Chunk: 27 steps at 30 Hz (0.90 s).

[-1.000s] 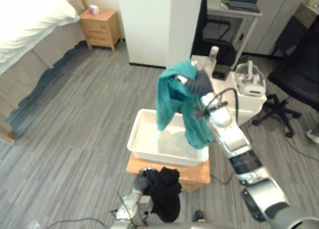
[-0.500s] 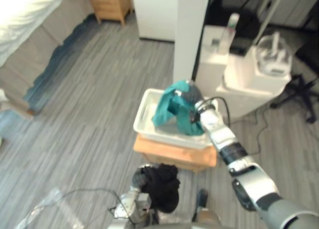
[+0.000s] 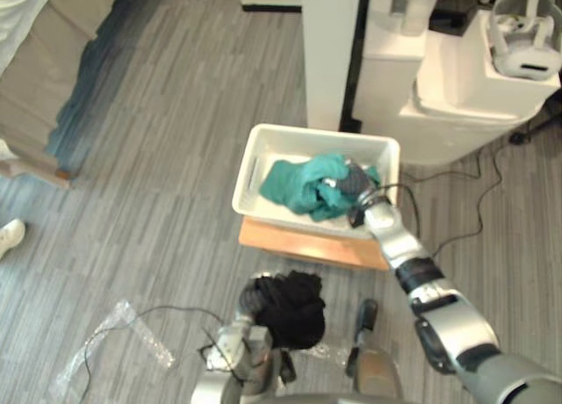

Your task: Tidy the bed and pick cloth on bed and put in laundry

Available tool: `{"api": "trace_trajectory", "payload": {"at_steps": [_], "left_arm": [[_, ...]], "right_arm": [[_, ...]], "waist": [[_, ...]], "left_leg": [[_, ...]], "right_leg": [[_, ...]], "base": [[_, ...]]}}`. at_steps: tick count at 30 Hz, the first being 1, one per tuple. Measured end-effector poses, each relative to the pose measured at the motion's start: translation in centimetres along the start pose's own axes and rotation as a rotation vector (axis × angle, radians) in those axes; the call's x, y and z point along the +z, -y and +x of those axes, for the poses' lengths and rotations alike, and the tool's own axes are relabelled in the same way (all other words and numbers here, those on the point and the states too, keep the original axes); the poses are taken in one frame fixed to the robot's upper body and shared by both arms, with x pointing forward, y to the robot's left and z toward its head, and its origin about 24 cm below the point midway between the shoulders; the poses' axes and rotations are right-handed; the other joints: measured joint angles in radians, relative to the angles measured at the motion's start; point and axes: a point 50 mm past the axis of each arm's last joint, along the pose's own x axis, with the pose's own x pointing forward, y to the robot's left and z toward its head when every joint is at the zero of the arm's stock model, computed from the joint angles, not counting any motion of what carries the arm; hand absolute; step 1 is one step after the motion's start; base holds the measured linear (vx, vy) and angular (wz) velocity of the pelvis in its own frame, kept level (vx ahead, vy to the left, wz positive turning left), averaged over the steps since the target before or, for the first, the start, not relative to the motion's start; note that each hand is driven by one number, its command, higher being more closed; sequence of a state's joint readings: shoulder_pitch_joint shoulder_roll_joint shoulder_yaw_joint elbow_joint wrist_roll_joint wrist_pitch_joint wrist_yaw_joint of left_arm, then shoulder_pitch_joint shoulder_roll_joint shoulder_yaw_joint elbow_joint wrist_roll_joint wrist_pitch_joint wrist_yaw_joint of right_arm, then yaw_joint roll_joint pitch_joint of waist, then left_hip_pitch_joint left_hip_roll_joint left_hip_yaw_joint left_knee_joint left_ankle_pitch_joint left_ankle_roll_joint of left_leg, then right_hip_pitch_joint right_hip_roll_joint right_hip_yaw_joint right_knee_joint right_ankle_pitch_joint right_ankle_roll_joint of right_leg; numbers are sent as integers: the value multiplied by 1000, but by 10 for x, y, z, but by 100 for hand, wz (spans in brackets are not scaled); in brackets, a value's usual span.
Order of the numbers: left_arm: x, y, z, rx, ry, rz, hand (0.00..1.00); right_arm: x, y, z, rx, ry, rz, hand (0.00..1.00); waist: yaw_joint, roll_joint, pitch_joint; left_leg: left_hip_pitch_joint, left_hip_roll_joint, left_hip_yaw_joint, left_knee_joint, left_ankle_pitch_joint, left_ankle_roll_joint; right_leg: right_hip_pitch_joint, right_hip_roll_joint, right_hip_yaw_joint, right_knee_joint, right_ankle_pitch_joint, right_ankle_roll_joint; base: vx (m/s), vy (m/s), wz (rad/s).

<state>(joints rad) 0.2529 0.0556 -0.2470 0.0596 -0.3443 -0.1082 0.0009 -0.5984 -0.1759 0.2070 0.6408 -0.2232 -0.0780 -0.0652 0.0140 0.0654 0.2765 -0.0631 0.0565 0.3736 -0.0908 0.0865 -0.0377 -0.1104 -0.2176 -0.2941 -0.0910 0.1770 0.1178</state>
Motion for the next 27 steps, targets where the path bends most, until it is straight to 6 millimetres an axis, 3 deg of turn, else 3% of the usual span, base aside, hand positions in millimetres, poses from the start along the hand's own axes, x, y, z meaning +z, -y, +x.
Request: {"api": "trace_trajectory", "payload": {"at_steps": [6,8,11,17,19,22,27], "left_arm": [[32,-17,8,84,134,23,100],[48,-20,8,107,207,33,100],[64,-20,12,131,279,31,100],[93,-33,12,240,414,22,100],[104,-41,12,306,461,61,100],[138,-54,17,415,584,164,100],[203,-77,39,541,746,413,100]], "right_arm": [[8,-7,-17,-50,87,-181,0],[4,-10,-23,-75,86,-281,0],[-7,-14,-31,-91,50,-363,0],[-13,-18,-40,-144,15,-382,0],[-22,-12,-47,-180,-27,-361,0],[-54,5,-70,-282,-158,-307,0],[-116,15,-133,-317,-420,-253,0]], "waist": [[-7,-12,-6],[-28,-37,-30],[-31,-71,-62],[-48,-77,-101],[-49,-76,-112],[-57,-76,-132],[-86,-76,-162]], "left_leg": [[43,14,45,-3,-11,-11],[60,24,53,-4,-11,-12],[83,33,71,-4,-12,-18],[114,32,93,-6,-17,-24],[124,32,96,-5,-17,-24],[140,30,103,-5,-17,-25],[162,32,141,-11,-24,-35]], "right_leg": [[11,17,50,-2,-1,0],[21,27,55,-3,-3,-4],[33,37,63,-3,-5,-6],[54,40,76,-3,-6,-5],[62,41,79,-2,-6,-5],[73,42,87,-2,-6,-6],[71,45,129,-4,-7,-4]], "base": [[-25,-28,-25],[-5,-60,-17],[10,-49,-19],[-11,-21,-7],[-13,-27,-4],[-28,-16,-8],[-59,-29,-22]]}}
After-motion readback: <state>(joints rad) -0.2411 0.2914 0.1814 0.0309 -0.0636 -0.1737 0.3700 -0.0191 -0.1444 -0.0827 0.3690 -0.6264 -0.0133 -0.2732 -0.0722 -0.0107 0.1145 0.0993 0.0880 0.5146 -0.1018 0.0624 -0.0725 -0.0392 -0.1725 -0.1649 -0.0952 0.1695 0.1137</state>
